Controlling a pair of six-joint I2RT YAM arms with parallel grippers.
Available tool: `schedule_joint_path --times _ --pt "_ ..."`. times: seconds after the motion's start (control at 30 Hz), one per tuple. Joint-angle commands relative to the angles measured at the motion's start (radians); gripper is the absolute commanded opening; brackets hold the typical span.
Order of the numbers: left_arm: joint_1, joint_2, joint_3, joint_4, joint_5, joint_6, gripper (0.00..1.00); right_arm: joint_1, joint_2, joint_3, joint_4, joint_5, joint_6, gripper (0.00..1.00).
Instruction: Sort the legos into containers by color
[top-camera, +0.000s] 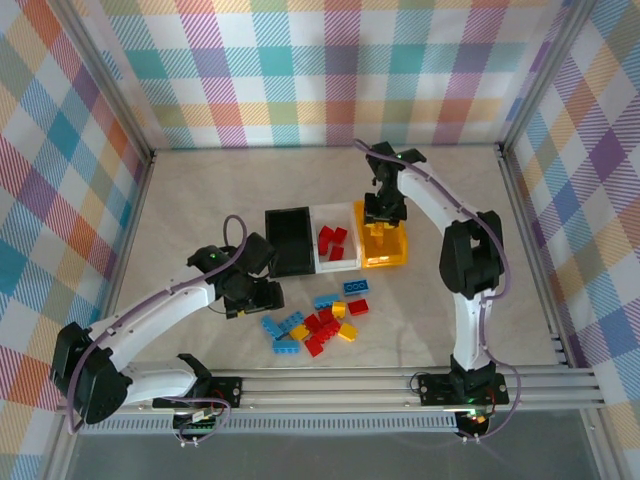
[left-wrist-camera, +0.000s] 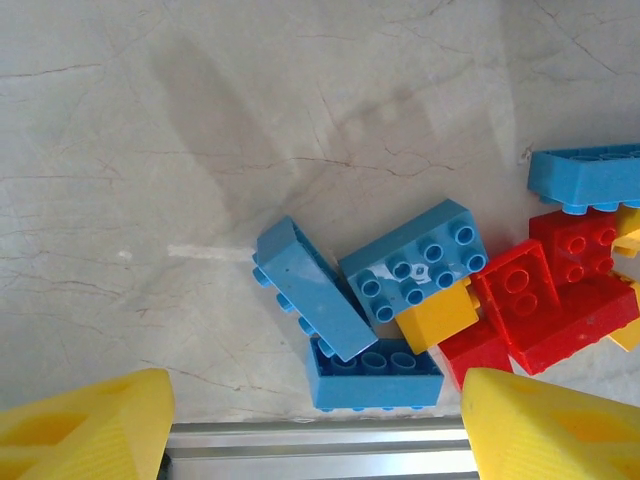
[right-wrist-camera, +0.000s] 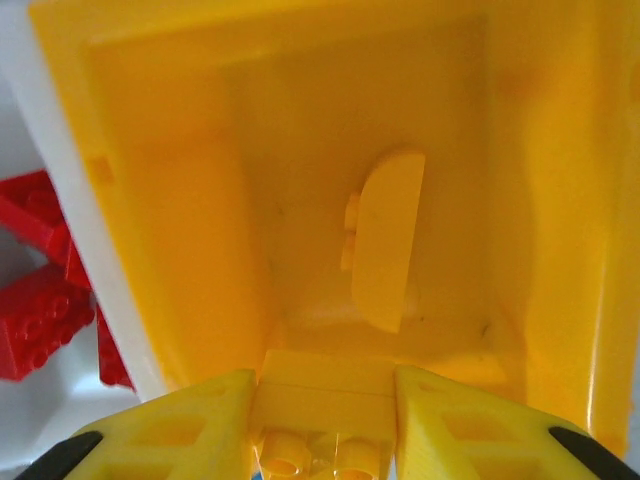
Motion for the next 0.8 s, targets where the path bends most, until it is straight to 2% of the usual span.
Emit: schedule_joint_path --times 0.0,0.33,0.77 --pt "0.01 -0.023 0.009 -0.057 -0.015 0.019 0.76 -0.009 0.039 0.066 -0.046 -0.021 -0.022 0.37" --pt "0.016 -0.023 0.009 -0.06 -0.013 0.011 0.76 -0.019 0.088 0.085 -0.034 -0.042 -0.028 0.41" --pt "0.017 -0.031 -0.014 -0.017 0.006 -0.013 0.75 -0.02 0.032 0.036 -0.026 -0.054 -0.03 0.44"
